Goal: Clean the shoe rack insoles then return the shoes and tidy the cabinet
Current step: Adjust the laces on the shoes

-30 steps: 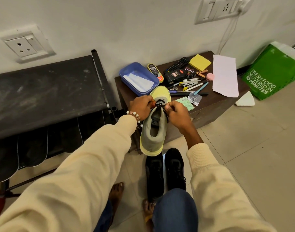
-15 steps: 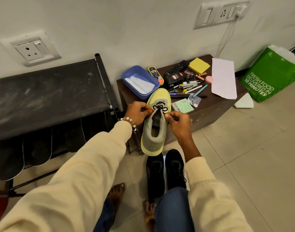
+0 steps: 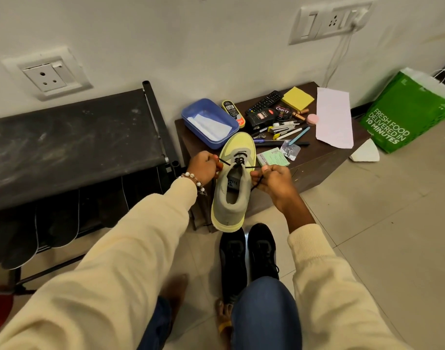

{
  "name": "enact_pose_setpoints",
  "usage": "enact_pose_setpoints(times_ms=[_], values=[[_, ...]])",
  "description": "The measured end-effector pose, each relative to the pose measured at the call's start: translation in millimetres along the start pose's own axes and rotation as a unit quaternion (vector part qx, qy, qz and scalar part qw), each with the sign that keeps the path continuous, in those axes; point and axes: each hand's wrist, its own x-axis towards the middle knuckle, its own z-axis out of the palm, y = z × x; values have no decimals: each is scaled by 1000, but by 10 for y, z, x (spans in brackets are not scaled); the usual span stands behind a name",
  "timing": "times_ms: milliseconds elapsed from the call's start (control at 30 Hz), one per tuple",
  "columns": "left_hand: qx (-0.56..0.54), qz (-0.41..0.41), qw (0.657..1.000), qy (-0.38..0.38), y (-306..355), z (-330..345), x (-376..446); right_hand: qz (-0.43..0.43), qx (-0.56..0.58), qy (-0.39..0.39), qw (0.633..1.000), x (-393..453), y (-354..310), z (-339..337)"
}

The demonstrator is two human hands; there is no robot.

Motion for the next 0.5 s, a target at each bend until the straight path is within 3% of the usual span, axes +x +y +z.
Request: enact_pose_setpoints(times_ms=[167, 233, 400, 500], values=[[67, 50, 994, 67, 103, -56, -46, -32, -90, 72, 993, -40, -174, -19], [46, 50, 995, 66, 216, -124, -96, -25, -72, 57, 995, -99, -344, -45], [-171, -51, 984, 7, 756, -192, -308, -21, 6, -19, 1000, -387, -956, -40], [-251, -53, 965, -58, 1183, -235, -507, -39, 37, -54, 997, -601, -1352, -12]])
